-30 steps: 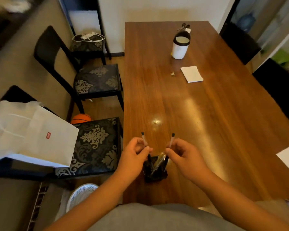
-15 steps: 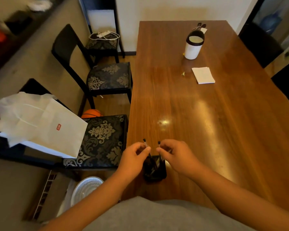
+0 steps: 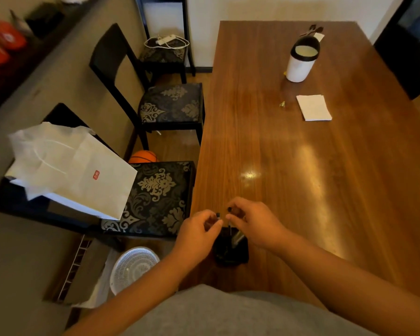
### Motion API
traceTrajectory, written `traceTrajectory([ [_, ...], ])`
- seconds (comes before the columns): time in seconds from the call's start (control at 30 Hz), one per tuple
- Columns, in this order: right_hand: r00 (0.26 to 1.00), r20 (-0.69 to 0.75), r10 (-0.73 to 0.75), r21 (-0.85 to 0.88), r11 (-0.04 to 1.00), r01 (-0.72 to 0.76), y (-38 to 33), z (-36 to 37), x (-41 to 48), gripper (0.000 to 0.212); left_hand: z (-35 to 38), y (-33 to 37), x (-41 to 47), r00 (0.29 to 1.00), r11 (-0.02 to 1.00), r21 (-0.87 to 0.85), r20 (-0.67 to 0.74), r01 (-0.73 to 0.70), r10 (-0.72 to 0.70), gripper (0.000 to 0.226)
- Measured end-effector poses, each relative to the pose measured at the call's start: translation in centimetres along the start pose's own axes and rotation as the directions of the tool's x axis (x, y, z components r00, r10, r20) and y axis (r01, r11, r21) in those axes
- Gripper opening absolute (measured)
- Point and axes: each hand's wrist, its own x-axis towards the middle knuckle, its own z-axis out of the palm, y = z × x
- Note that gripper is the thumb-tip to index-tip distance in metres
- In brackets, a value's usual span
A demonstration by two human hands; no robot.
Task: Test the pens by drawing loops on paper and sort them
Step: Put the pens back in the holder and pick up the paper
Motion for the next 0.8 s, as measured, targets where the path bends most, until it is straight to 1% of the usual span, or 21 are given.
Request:
traceTrajectory([
  [0.1,0.999,0.018,-0.03,0.003,1.0,0.03,-0.2,-0.1,0.4,0.011,-0.3,-0.1,0.2,1.0,1.0,0.005,0.001,0.006,-0.006,0.009],
  [0.17,0.998,0.039,-0.055,-0.014,0.998,0.055,-0.5,-0.1,0.8,0.017,-0.5,-0.2,0.2,1.0,1.0,0.018,0.001,-0.009,0.009,0.01],
  [0.27,0.993,0.074,-0.096,-0.058,0.993,0.101,-1.0,0.0,1.4,0.024,-0.5,-0.3,0.1,0.999,0.998,0.051,-0.002,-0.038,0.038,0.007],
  [0.37,0.987,0.104,-0.12,-0.081,0.988,0.128,-1.5,0.2,1.8,0.026,-0.3,-0.5,0.0,0.998,0.99,0.129,-0.004,-0.054,0.055,0.017],
  [0.47,0.987,0.121,-0.106,-0.091,0.989,0.118,-1.6,0.5,1.9,0.025,-0.2,-0.9,0.0,0.999,0.984,0.17,-0.001,-0.048,0.049,0.023],
  [0.63,0.982,0.167,-0.092,-0.099,0.989,0.109,-1.1,0.9,1.6,0.026,-0.1,-1.3,0.0,1.0,0.988,0.152,0.021,-0.012,0.009,0.013],
  [0.8,0.977,0.194,-0.088,-0.072,0.992,0.104,-0.8,1.2,1.0,0.028,0.1,-1.6,-0.1,0.999,0.992,0.123,0.032,0.019,-0.024,0.009],
])
